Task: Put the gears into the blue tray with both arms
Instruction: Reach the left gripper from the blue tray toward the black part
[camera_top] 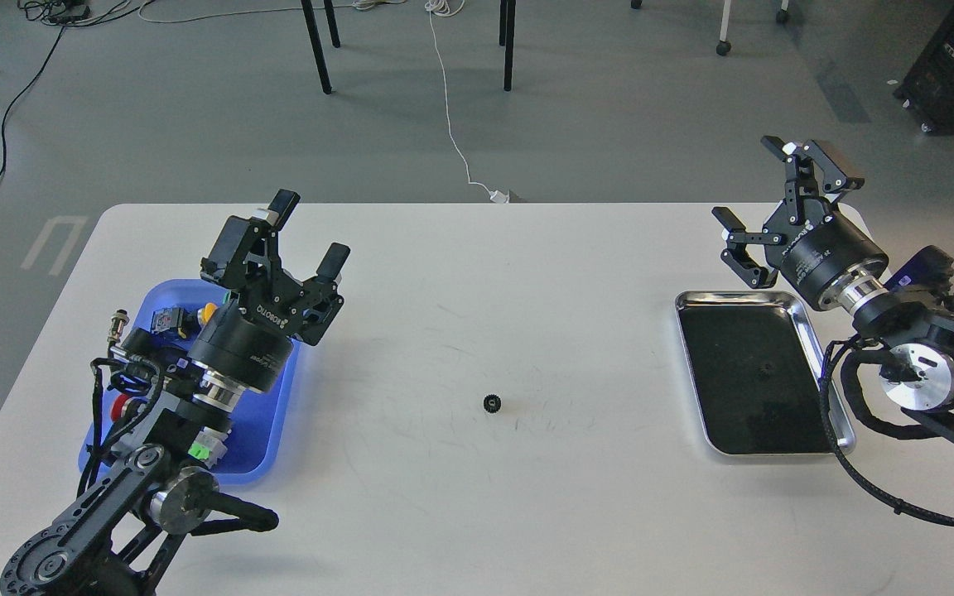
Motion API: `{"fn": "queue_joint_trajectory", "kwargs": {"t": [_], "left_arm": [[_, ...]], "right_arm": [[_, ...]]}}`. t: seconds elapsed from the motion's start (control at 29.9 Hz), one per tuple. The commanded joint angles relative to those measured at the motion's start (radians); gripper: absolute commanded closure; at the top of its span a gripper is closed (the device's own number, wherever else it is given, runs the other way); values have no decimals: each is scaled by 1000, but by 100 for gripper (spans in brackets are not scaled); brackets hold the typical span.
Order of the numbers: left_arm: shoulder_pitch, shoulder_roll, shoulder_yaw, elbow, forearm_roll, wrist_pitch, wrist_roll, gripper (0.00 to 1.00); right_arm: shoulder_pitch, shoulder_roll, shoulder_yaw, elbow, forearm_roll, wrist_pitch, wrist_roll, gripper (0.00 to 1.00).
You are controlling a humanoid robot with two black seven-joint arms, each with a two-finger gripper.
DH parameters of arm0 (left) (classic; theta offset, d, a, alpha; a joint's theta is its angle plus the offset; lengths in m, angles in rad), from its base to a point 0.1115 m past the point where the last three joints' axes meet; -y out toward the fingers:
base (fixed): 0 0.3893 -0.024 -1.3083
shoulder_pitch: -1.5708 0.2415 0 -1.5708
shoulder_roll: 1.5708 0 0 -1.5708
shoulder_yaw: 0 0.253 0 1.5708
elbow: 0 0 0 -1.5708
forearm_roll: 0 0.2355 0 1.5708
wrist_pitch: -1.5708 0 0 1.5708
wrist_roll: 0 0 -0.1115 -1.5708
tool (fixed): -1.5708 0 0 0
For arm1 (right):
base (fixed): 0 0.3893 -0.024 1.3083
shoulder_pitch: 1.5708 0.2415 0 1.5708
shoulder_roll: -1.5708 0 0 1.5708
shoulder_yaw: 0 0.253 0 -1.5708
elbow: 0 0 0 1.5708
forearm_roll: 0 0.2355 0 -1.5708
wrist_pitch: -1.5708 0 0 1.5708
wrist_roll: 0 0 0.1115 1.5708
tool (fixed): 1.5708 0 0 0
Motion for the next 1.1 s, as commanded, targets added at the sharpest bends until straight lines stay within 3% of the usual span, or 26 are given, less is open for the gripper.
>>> {"fn": "queue_joint_trajectory", "kwargs": {"t": [0.0,0.27,0.57,0.84,1.07], "left_arm": [[-19,29,15,-41,116,-60,1,2],[-171,95,159,-70,369,-102,-2,2],[-551,212,524,-53,676,-106,-3,2],[-774,189,723,56,1072,-203,-5,2],[-940,131,977,215,1188,-168,-20,2]], "right_arm": [[-13,2,1,-7,0,21,0,4],[-33,12,9,-36,5,55,0,4],[-58,16,12,-73,5,101,0,4],[-69,16,12,-73,5,101,0,4],[-70,16,12,-73,5,98,0,4]]}}
